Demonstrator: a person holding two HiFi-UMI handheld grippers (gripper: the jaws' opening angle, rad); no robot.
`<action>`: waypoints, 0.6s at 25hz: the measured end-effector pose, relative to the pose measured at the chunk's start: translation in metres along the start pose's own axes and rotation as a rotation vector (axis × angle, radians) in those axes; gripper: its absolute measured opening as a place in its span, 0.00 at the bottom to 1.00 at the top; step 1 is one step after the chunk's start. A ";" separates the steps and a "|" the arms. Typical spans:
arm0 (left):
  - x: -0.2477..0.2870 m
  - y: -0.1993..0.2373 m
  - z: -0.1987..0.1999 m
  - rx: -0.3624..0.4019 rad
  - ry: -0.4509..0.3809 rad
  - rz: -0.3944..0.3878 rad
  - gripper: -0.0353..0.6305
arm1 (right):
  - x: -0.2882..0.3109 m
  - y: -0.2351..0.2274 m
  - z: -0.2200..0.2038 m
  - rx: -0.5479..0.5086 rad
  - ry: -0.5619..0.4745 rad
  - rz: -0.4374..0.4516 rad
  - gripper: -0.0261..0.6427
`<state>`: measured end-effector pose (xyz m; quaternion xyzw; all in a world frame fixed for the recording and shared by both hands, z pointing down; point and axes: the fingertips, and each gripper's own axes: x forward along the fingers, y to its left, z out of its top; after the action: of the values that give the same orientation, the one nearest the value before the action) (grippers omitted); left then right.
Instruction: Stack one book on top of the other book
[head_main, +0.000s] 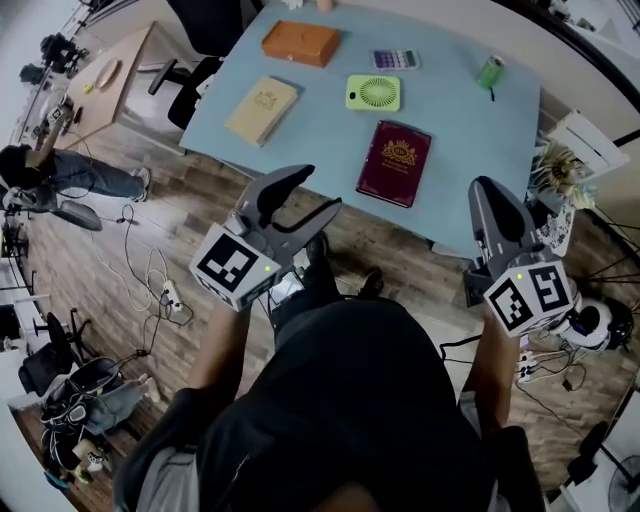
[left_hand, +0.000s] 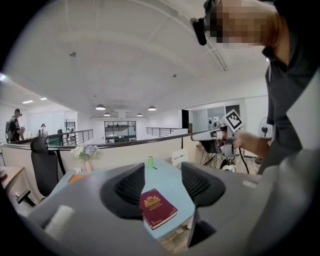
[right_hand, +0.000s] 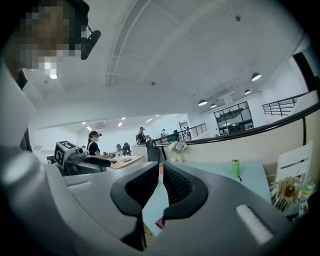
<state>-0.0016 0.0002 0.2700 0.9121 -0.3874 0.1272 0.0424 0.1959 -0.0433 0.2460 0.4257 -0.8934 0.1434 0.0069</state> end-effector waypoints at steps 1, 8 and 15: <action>0.004 0.000 0.000 0.005 0.002 -0.009 0.47 | -0.001 -0.002 0.000 0.003 0.000 -0.007 0.05; 0.036 -0.001 -0.004 0.002 0.022 -0.076 0.47 | -0.009 -0.018 -0.004 0.036 -0.015 -0.061 0.05; 0.069 0.011 -0.015 0.012 0.003 -0.125 0.47 | -0.015 -0.037 -0.007 0.054 -0.003 -0.124 0.05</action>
<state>0.0332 -0.0529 0.3025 0.9345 -0.3288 0.1283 0.0452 0.2328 -0.0524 0.2598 0.4803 -0.8612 0.1661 0.0027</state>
